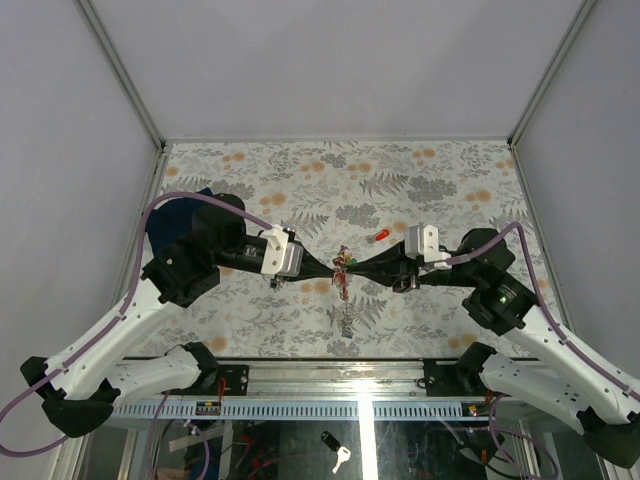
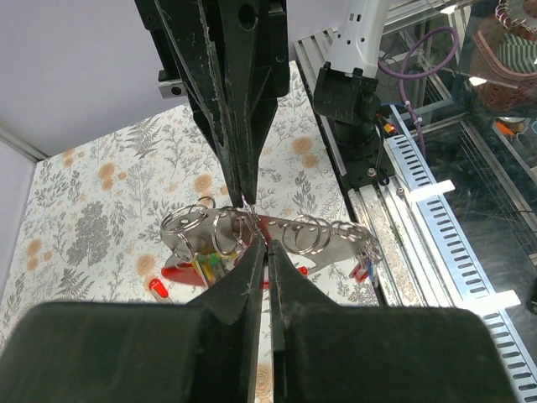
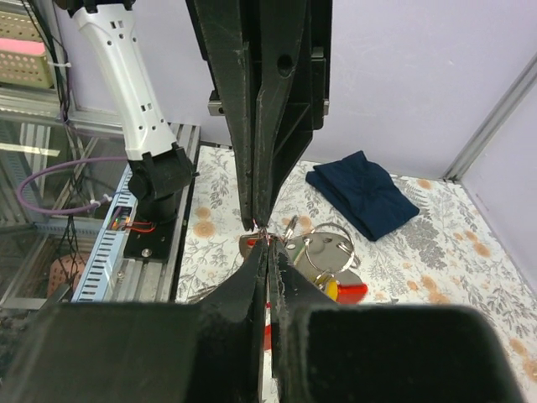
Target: Put the keys on the keyring
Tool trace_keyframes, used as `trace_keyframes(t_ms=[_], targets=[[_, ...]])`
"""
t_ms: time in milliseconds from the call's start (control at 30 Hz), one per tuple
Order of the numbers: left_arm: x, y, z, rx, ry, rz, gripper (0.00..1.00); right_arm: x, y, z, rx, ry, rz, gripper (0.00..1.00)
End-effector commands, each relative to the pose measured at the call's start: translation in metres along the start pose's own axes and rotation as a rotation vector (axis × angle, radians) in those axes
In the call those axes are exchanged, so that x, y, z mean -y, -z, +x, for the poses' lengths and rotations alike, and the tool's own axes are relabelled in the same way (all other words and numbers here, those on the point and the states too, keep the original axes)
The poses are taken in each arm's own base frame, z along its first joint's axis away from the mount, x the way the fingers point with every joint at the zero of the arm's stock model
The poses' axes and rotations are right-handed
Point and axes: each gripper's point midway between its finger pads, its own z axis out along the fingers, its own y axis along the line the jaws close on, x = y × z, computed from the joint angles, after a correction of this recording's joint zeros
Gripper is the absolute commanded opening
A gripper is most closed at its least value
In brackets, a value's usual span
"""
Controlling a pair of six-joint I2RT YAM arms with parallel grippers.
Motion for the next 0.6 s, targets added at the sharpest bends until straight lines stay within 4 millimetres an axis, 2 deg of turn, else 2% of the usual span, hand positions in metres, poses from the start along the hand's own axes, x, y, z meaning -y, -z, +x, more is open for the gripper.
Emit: trace_keyframes(t_ms=[0, 433, 567], targets=[[0.0005, 0.0026, -0.0104, 0.012, -0.026, -0.005, 0.00, 0.0153, 0.0063, -0.0493, 0.143, 0.107, 0.097, 0.00], [-0.0047, 0.0024, -0.0140, 0.033, -0.037, -0.037, 0.00, 0.0180, 0.0035, -0.0543, 0.220, 0.032, 0.118, 0.00], [-0.0081, 0.0039, -0.0176, 0.055, -0.045, -0.072, 0.14, 0.0161, 0.0038, -0.0536, 0.219, 0.031, 0.111, 0.00]])
